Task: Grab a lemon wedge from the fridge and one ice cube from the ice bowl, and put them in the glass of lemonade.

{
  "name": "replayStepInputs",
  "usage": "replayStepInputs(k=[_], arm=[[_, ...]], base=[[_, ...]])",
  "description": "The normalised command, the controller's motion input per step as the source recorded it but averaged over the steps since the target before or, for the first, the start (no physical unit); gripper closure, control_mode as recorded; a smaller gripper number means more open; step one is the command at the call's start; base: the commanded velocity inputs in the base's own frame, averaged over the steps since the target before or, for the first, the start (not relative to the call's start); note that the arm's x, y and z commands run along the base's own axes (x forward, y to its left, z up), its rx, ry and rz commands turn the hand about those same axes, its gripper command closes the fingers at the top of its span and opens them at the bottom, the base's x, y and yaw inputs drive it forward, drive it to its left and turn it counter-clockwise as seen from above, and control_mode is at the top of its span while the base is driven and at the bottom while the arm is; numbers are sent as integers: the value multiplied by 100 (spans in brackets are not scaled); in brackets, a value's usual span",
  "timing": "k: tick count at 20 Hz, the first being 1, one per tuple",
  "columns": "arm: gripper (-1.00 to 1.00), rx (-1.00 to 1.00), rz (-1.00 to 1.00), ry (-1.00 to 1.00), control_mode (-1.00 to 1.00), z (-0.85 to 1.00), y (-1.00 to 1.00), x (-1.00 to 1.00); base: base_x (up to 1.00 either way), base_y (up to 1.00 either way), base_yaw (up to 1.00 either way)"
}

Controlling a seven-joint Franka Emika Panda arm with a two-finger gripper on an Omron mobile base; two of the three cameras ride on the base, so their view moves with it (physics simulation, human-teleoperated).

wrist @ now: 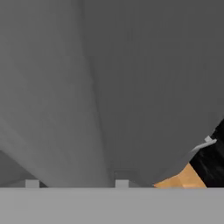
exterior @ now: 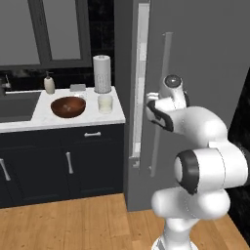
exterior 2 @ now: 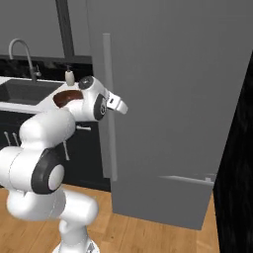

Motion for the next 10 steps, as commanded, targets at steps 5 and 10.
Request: replayStepInputs(k=[5,10], arm=[[-100,10,-30,-24,-100,75,-77,-100],[-100,1,-21,-46,-100,73,-52,-100]], base=[[0,0,0],[0,0,0]])
